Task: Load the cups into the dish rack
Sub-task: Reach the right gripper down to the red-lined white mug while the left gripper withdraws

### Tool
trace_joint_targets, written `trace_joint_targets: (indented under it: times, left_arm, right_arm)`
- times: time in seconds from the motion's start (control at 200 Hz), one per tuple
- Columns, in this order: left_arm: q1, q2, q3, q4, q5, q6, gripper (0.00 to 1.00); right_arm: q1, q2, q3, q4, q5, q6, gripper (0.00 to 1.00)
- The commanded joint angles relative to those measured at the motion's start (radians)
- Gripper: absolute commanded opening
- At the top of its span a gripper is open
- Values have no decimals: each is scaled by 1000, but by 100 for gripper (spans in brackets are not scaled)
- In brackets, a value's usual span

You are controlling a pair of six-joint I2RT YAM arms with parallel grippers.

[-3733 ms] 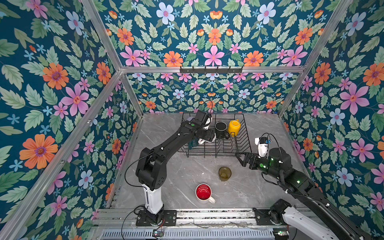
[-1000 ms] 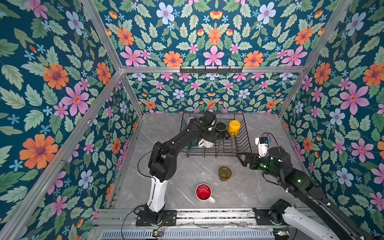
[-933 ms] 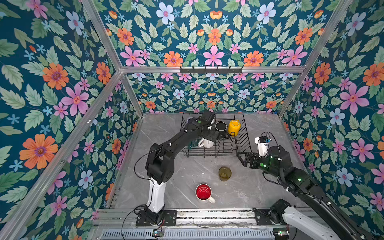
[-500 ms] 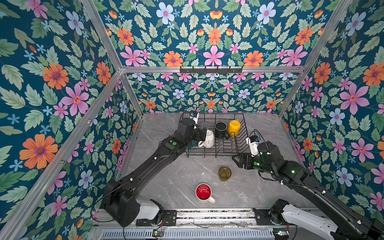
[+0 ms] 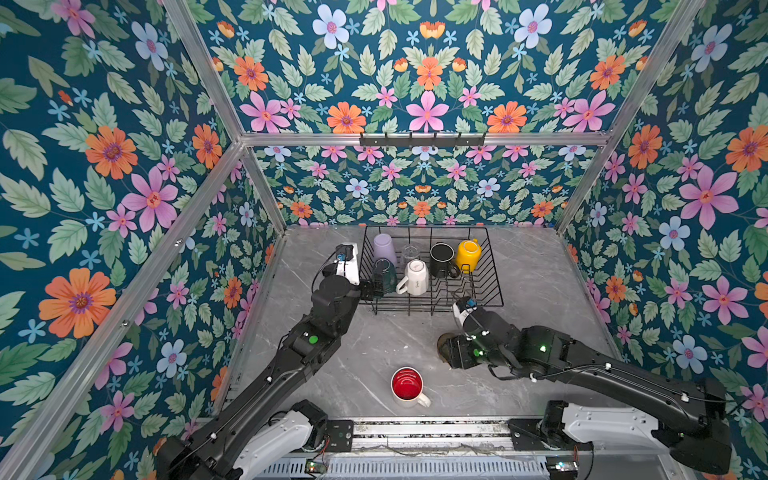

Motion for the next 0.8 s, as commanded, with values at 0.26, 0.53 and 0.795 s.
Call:
trace_joint_targets:
  times: [0.26, 0.53, 0.795]
  left_arm:
    - [17, -177, -132, 27, -122, -78, 100]
    - [17, -223, -157, 13, -161, -100, 100]
    - [17, -273, -174, 18, -170, -91, 100]
  right_arm:
    - [152, 212, -5, 100, -38, 175, 62]
    - [186, 369, 47, 124, -63, 235, 58]
    - [204, 460, 64, 122, -39, 286, 51]
